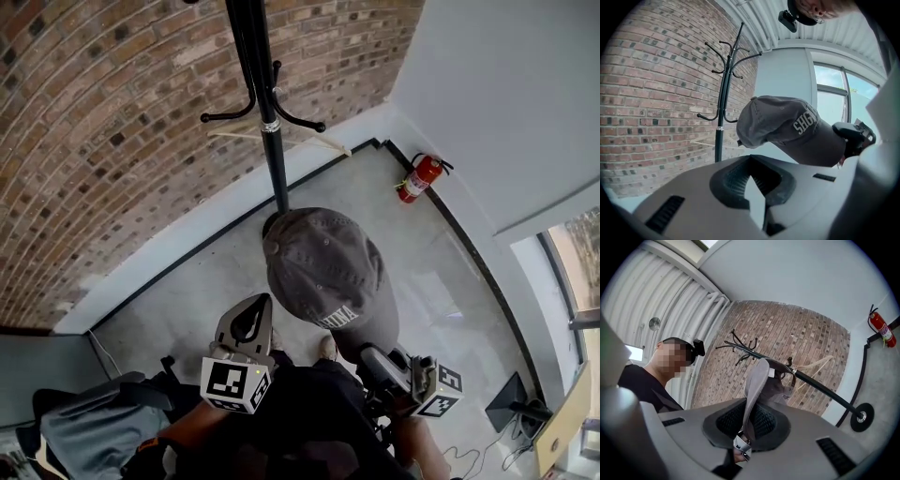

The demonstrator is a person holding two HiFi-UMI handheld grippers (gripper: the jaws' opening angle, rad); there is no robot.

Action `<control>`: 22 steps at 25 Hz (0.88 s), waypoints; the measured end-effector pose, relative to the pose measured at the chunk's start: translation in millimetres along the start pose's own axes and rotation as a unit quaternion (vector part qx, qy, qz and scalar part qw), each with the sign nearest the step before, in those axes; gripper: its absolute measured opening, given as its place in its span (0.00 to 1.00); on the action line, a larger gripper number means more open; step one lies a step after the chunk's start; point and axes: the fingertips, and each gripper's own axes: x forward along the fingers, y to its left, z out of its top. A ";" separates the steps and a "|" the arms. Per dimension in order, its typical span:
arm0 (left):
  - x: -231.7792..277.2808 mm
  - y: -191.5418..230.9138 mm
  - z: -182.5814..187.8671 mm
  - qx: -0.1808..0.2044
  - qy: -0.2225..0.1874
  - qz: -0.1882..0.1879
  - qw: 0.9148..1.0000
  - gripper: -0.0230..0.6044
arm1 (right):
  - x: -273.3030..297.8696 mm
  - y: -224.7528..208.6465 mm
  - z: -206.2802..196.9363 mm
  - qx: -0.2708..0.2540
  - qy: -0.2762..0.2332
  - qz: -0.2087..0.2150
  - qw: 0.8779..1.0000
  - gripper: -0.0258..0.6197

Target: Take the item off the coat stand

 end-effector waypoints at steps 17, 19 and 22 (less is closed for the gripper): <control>-7.4 -48.3 -1.9 0.008 -0.006 0.056 0.998 0.08 | -49.4 -5.6 19.8 0.007 0.030 0.025 0.999 0.09; -12.0 -42.4 4.1 0.006 -0.015 0.055 0.998 0.08 | -42.9 0.0 16.3 0.005 0.027 0.024 0.999 0.09; -20.7 -32.6 4.2 0.002 -0.022 0.054 0.998 0.08 | -35.1 3.3 6.1 0.000 0.030 0.020 0.999 0.09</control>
